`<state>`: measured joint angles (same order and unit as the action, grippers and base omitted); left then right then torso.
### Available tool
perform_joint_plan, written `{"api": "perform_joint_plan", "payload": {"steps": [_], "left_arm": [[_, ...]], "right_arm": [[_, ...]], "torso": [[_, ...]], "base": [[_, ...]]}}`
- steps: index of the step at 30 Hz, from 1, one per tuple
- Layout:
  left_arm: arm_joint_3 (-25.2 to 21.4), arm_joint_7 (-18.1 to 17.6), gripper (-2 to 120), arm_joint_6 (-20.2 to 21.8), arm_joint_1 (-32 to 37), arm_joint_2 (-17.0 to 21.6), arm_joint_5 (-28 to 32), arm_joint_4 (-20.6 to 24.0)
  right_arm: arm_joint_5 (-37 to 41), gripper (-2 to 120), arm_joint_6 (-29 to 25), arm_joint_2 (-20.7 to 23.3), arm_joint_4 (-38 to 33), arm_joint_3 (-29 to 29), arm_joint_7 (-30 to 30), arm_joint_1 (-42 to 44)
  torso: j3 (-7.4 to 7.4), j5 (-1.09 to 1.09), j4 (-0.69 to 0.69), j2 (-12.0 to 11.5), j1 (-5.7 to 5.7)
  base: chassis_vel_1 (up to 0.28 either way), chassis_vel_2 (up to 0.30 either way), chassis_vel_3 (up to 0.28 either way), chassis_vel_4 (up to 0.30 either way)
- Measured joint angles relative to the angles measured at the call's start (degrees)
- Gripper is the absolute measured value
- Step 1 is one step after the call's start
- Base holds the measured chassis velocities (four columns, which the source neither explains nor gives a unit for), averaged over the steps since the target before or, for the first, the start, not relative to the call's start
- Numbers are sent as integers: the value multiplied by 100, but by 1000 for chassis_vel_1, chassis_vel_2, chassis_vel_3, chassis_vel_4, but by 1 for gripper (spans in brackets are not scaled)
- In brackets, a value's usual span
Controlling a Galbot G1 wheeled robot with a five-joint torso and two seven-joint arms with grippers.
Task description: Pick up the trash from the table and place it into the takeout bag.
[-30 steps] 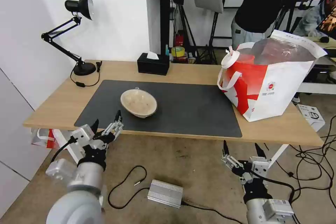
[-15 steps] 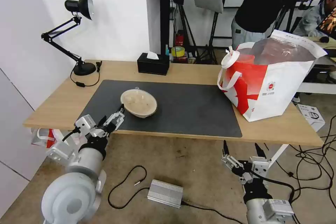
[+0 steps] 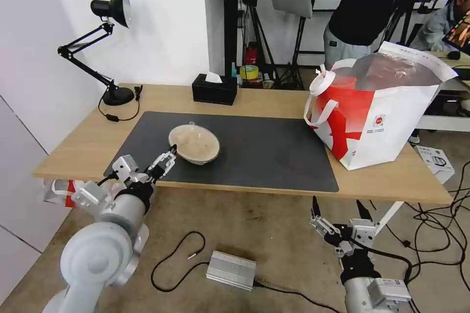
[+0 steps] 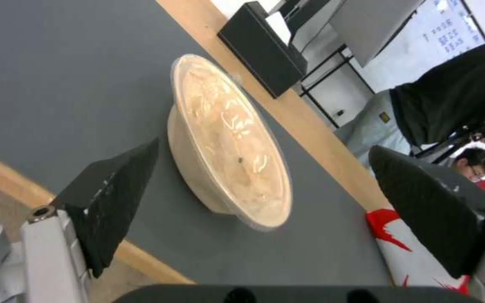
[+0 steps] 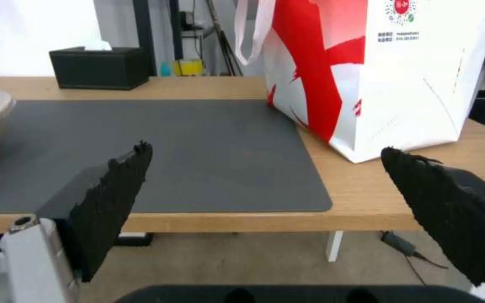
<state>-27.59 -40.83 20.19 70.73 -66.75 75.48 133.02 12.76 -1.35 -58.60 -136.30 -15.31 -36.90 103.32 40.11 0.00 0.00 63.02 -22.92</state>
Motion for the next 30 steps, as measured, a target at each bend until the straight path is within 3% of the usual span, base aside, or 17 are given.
{"api": "perform_joint_plan", "payload": {"steps": [10,30], "left_arm": [[105,-244,100,60,-339,259,256,-417],[232,-511,100,201,-713,317,535,-920]], "right_arm": [[0,100,0,0,0,0,0,0],[0,100,0,0,0,0,0,0]], "torso": [[0,0,0,0,0],[0,0,0,0,0]], "base": [[0,0,0,0],[0,0,0,0]]}}
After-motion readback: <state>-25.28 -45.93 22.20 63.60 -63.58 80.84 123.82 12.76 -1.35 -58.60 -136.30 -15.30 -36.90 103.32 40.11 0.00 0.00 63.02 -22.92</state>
